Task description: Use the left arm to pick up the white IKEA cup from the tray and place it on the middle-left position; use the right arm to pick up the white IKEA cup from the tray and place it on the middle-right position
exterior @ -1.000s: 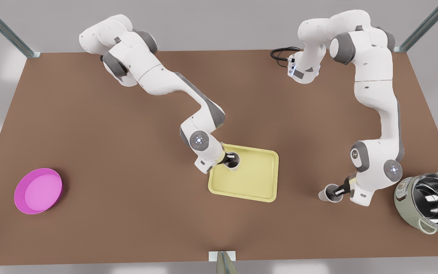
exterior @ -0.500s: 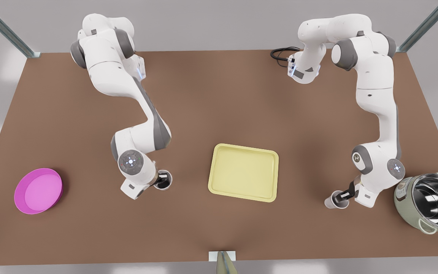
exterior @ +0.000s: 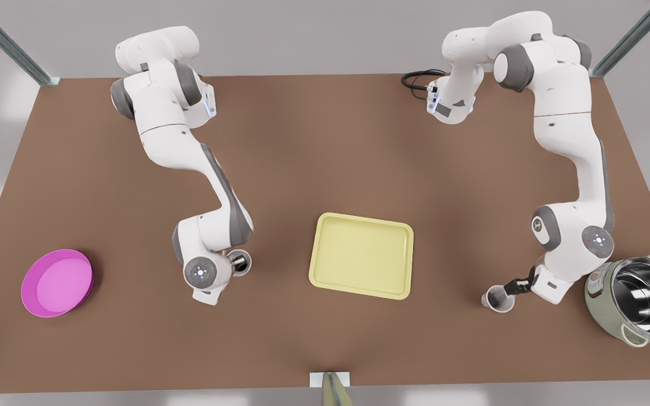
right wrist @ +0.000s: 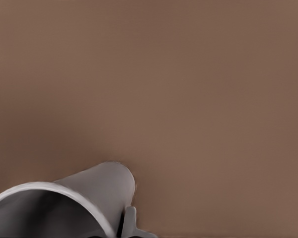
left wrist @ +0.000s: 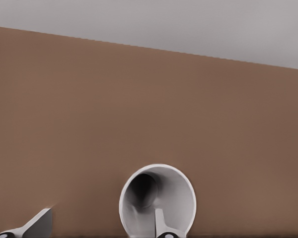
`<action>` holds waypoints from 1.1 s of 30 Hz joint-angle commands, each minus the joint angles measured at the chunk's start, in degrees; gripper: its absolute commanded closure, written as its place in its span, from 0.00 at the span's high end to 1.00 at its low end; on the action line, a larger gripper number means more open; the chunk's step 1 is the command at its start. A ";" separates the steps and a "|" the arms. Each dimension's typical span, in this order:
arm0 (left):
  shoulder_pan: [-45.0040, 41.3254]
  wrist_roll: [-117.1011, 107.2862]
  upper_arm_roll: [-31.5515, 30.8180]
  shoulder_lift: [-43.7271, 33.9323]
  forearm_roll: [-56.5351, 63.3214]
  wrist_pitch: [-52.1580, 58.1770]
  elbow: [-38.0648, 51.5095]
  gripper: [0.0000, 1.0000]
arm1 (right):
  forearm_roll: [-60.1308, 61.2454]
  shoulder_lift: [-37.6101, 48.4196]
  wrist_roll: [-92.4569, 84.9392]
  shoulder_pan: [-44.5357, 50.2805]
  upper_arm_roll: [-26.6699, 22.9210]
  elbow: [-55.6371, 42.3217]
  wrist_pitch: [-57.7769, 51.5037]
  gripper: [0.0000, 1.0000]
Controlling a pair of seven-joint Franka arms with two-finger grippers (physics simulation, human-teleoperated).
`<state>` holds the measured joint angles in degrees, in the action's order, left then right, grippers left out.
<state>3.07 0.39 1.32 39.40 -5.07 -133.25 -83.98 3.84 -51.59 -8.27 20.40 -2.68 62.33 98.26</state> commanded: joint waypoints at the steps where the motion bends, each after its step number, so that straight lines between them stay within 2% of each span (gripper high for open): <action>1: 0.00 0.84 0.00 -0.20 1.03 2.55 -0.04 1.00 | 3.27 0.09 -11.86 -0.09 0.05 -0.02 -2.90 0.06; 2: 0.00 0.84 -0.26 -2.21 0.51 7.45 0.48 1.00 | 4.86 0.17 -10.02 -0.01 0.14 -0.11 -4.92 0.06; 3: -0.09 0.75 -1.48 -8.00 -0.46 20.96 1.62 1.00 | 4.86 0.17 -9.31 0.17 0.49 -0.20 -4.23 0.06; 4: -0.09 0.14 -4.74 -11.27 -0.11 36.87 10.03 1.00 | 4.86 0.17 -9.31 0.26 0.66 -0.20 -1.95 0.06; 5: -0.26 -1.18 -5.71 -17.40 0.68 43.42 10.07 1.00 | 4.77 0.17 -9.31 0.34 0.66 -0.20 0.17 0.06; 7: -1.14 3.29 -5.89 -30.15 2.52 35.87 -4.68 1.00 | 4.86 0.17 -9.22 0.26 1.19 -0.20 0.96 0.06; 8: -0.97 5.06 -5.71 -31.84 2.61 35.16 -6.29 1.00 | 4.95 0.17 -9.30 0.26 1.45 -0.20 2.54 0.06; 15: -1.32 4.10 -5.89 -31.14 5.07 34.98 -6.37 1.00 | 6.71 0.09 -9.13 0.43 3.39 -0.11 8.34 0.06; 21: -1.23 4.18 -5.89 -30.79 5.07 34.98 -6.46 1.00 | 5.74 0.09 -8.52 1.40 2.95 -0.37 10.19 0.06; 25: -1.23 4.18 -5.89 -30.70 5.07 34.81 -6.55 1.00 | 4.86 0.00 -6.67 1.22 2.07 -0.20 16.43 0.07; 33: -1.23 4.18 -5.89 -30.35 5.07 34.81 -6.55 1.00 | 3.01 -4.40 -6.67 1.31 2.07 -0.55 20.56 0.06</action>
<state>1.84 3.73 -4.55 9.06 -0.05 -98.59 -90.56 8.13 -55.92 -15.97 21.67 -0.63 61.87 115.95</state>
